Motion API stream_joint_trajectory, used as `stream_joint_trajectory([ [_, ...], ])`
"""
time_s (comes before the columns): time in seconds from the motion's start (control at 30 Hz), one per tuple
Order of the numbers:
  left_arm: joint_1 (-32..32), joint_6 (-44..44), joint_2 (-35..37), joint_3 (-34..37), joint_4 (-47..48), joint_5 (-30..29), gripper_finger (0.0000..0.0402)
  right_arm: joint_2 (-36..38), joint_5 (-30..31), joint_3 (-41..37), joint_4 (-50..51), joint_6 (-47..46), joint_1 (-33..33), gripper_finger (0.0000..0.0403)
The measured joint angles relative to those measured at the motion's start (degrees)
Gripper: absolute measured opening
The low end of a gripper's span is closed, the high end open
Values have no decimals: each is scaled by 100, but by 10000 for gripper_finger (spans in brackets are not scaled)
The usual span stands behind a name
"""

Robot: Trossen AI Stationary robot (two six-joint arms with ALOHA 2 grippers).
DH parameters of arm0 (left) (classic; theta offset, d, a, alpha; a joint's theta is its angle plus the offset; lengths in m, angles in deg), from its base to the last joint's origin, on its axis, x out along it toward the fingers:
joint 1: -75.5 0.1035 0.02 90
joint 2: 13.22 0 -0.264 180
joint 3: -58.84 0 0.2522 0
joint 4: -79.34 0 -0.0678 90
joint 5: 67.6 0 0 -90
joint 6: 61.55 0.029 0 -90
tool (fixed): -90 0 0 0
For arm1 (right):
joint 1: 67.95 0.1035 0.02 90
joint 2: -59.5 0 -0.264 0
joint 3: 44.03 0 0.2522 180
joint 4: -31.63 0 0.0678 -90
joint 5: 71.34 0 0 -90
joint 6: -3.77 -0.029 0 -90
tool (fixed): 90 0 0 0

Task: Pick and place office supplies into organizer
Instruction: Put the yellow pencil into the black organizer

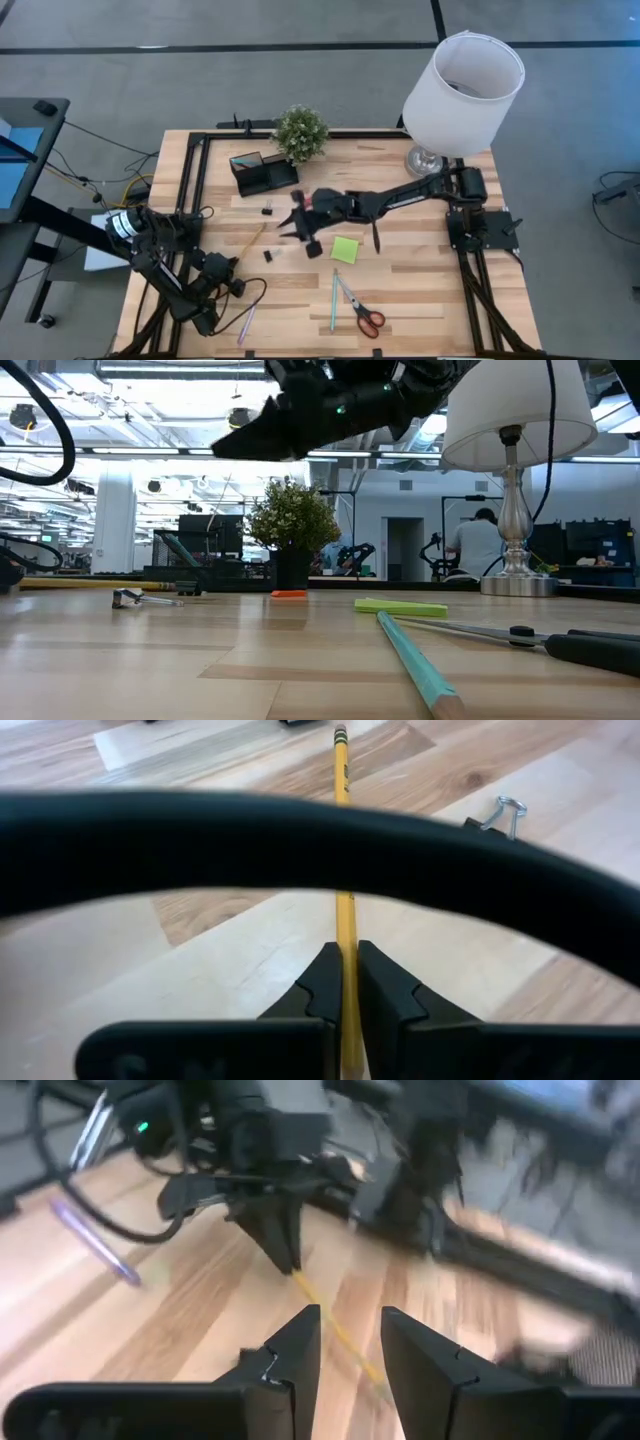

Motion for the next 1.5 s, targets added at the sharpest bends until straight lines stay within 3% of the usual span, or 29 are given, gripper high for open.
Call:
stream_joint_trajectory([
  [0.13, 17, 0, 4, -8, 21, -41, 2, -609, 122, 396, -130, 220, 149, 104],
  [0.23, 32, -2, 48, -10, 13, -76, 2, -962, 718, 883, 145, 467, 227, 115],
  [0.37, 33, -2, 363, -29, 51, -181, 2, -1328, 1535, 1587, 865, 677, 278, 149],
  [0.5, 33, 88, 853, -30, 291, -257, 2, -1577, 1962, 2122, 1596, 1157, 315, 191],
  [0.73, 33, 161, 1536, -30, 831, -428, 2, -1646, 2039, 2223, 1596, 1879, 426, 228],
  [1.2, 562, 1223, 2640, -32, 773, -435, 2, -1637, 2197, 2221, 1026, 2185, 464, 203],
  [1.33, 852, 1911, 3189, -32, 856, -357, 2, -1637, 2873, 2221, 1012, 2178, 504, 196],
  [1.5, 1377, 2595, 3992, -32, 1385, 49, 2, -1554, 4394, 2221, 975, 2059, 626, 188],
])
